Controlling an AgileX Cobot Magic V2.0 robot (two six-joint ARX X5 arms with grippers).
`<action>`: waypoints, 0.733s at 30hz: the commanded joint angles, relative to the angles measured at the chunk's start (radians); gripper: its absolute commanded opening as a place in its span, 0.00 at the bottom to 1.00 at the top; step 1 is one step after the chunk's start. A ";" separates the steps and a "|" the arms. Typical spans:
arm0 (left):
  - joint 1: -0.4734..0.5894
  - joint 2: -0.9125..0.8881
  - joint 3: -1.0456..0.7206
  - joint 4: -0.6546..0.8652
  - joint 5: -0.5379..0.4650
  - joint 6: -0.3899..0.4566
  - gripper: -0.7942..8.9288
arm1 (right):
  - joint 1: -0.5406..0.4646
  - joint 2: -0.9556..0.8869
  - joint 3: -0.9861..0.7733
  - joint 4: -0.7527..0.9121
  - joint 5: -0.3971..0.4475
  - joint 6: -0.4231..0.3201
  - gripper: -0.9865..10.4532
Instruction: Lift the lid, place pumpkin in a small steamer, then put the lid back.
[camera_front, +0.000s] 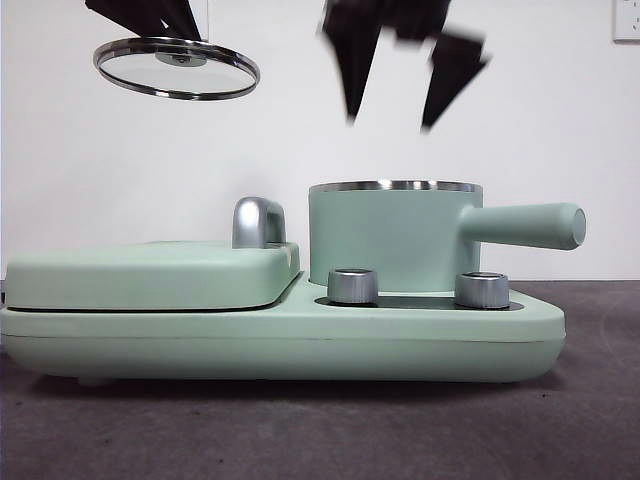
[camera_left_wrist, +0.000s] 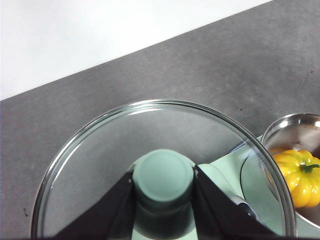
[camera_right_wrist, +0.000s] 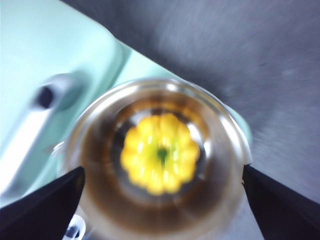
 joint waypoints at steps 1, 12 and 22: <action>-0.007 -0.003 0.039 0.025 0.005 -0.019 0.10 | 0.015 -0.132 -0.046 -0.082 -0.027 0.010 0.52; -0.097 -0.001 0.039 0.040 0.005 -0.047 0.10 | 0.016 -0.684 -0.384 -0.081 -0.041 0.008 0.52; -0.250 0.050 0.039 0.118 0.005 -0.120 0.10 | 0.016 -1.064 -0.683 0.002 -0.085 0.013 0.52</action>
